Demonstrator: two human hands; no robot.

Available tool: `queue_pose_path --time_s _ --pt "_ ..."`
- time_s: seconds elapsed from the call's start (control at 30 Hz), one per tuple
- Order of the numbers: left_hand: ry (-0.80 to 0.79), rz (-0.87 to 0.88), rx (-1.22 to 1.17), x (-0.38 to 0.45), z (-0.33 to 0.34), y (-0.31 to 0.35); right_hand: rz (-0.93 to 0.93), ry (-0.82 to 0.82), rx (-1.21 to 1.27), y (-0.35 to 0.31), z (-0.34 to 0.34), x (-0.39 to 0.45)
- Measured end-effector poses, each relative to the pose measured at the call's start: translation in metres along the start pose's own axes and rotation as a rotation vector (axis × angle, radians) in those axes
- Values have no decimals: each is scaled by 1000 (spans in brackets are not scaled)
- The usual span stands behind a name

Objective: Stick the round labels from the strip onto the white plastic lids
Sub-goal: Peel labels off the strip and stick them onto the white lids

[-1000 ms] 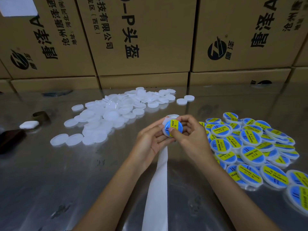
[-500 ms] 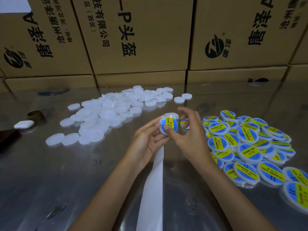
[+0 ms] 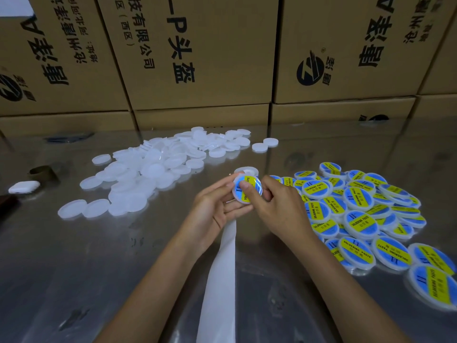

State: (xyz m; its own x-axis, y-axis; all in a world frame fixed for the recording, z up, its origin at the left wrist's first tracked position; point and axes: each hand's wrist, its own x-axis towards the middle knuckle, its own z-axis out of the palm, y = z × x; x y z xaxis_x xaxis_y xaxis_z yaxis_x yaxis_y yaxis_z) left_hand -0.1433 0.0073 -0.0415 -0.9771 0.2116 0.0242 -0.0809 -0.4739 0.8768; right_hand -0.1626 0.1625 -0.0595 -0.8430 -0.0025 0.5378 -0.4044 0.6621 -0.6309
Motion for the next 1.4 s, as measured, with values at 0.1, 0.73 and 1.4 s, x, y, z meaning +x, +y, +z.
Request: queue_pose_path --time_s 0.1,0.73,1.4 --pt "-5 16 2 -1 0 -1 -25 16 9 2 0 2" --pt "55 176 110 3 -5 -9 -75 -23 -56 -1 3 -5" --pt "252 135 208 5 -7 -16 -34 -154 -182 -5 0 -7"
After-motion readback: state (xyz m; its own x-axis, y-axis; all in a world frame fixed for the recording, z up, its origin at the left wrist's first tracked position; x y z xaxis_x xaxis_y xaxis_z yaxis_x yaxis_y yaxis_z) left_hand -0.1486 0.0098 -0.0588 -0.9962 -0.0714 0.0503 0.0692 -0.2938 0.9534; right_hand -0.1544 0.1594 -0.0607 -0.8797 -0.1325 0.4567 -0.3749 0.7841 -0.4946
